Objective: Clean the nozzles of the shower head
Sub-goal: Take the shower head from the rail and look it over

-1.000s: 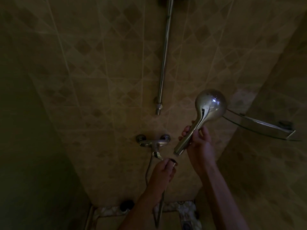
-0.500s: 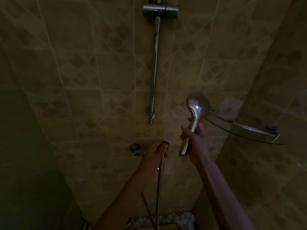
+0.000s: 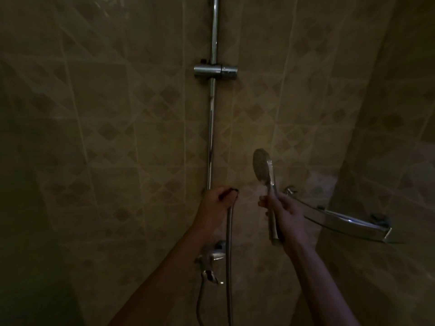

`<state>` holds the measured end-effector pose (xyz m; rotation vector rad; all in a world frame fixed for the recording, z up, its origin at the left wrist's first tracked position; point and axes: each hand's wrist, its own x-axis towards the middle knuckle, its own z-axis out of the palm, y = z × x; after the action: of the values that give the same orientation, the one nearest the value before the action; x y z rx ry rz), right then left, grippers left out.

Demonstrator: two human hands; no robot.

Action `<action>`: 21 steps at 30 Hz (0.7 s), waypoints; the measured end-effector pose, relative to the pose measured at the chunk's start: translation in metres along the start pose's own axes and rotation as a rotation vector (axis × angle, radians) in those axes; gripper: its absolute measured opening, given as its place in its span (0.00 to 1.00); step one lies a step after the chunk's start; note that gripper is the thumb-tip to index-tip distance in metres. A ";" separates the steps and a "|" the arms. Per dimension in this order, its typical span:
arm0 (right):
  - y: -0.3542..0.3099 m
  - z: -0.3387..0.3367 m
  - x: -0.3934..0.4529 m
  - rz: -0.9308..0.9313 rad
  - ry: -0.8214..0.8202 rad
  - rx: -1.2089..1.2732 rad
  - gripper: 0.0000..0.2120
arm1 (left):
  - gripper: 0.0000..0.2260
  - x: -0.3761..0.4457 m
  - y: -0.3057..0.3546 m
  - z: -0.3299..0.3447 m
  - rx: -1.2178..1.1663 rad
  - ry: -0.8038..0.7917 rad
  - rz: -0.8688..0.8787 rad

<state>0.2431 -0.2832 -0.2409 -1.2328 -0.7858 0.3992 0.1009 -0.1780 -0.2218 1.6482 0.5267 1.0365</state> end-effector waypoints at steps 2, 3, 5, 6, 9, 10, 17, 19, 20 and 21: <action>-0.005 -0.006 0.007 0.097 -0.080 0.077 0.08 | 0.07 0.014 0.006 0.001 0.051 0.013 0.033; -0.008 -0.008 0.011 0.158 -0.134 0.122 0.09 | 0.05 0.021 0.010 0.002 0.057 0.009 0.043; -0.014 -0.014 0.018 0.238 -0.241 0.203 0.12 | 0.04 0.032 0.021 0.005 0.064 -0.023 0.069; -0.017 -0.016 0.021 0.246 -0.279 0.245 0.13 | 0.03 0.038 0.027 0.006 0.074 -0.032 0.086; -0.036 -0.019 0.030 0.203 -0.322 0.370 0.14 | 0.03 0.058 0.052 0.010 0.093 -0.024 0.136; -0.044 -0.018 0.033 0.179 -0.320 0.386 0.13 | 0.03 0.065 0.062 0.012 0.104 -0.018 0.149; -0.090 -0.024 0.047 0.041 -0.231 0.287 0.11 | 0.05 0.114 0.130 0.018 0.193 -0.069 0.153; -0.096 -0.028 0.051 0.035 -0.213 0.255 0.14 | 0.06 0.130 0.151 0.018 0.286 -0.076 0.213; -0.098 -0.031 0.053 0.030 -0.203 0.234 0.14 | 0.07 0.138 0.160 0.019 0.338 -0.074 0.241; -0.099 -0.033 0.055 0.022 -0.195 0.210 0.14 | 0.08 0.146 0.170 0.019 0.393 -0.069 0.266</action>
<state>0.2903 -0.3001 -0.1340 -1.0166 -0.8730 0.6110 0.1671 -0.1329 -0.0112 2.1392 0.4959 1.1118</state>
